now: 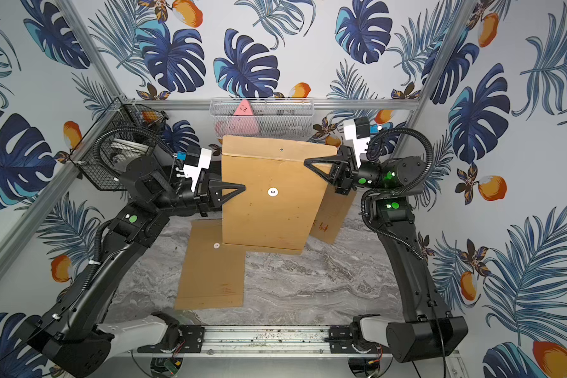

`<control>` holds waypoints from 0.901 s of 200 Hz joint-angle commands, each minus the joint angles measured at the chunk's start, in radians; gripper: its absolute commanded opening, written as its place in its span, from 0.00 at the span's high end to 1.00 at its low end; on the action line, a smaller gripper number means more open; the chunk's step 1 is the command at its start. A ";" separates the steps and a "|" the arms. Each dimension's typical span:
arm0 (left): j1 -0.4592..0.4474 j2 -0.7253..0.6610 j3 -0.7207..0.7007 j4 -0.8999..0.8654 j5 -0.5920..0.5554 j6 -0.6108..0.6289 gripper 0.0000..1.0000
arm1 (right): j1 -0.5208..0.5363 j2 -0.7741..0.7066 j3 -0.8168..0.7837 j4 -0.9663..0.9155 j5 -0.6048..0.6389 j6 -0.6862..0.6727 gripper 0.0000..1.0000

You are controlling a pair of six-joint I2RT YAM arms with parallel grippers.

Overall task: Open the file bag
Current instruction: Open the file bag, then place the file bag at the center of the board.

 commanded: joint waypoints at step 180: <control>0.040 0.058 -0.393 -0.277 -0.871 -0.159 0.06 | 0.262 -0.027 0.153 -0.956 0.583 -0.581 1.00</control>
